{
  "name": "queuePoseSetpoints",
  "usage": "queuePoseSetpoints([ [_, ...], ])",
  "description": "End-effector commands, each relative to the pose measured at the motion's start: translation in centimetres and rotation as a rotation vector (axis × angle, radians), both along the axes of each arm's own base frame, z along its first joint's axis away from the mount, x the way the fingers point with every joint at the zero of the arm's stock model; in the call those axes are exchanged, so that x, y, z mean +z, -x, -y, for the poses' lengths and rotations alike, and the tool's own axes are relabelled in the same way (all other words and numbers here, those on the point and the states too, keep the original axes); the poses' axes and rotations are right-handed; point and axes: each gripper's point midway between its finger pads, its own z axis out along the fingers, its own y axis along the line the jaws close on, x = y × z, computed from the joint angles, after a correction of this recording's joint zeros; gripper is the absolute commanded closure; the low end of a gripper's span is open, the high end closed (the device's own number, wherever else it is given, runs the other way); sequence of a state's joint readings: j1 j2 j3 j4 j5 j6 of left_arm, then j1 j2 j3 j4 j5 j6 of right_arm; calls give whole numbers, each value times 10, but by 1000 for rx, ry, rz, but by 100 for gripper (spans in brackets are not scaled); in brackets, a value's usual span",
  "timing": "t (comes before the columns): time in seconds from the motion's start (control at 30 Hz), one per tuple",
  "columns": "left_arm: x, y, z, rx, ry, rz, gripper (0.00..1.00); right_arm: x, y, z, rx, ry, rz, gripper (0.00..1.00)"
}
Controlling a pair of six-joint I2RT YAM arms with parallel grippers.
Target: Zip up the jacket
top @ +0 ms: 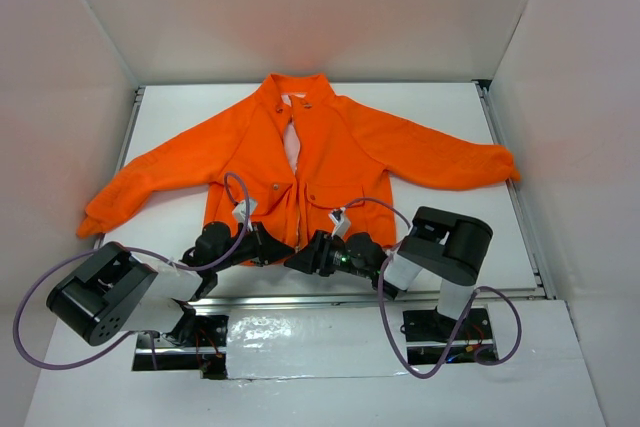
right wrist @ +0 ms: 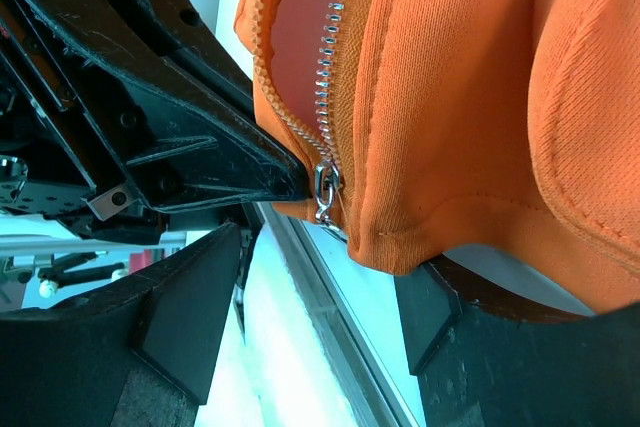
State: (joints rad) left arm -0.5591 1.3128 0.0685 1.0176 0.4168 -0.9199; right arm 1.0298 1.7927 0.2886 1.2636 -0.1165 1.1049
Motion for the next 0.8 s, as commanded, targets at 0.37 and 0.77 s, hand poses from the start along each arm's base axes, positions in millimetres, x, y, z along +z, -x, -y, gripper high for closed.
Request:
queuePoseSetpoints([
  [0.37, 21, 0, 11, -53, 45, 72, 100, 40, -2, -2, -19, -148, 93, 43],
  [0.77, 22, -1, 13, -58, 45, 73, 100, 44, -5, -3, -34, -162, 106, 44],
])
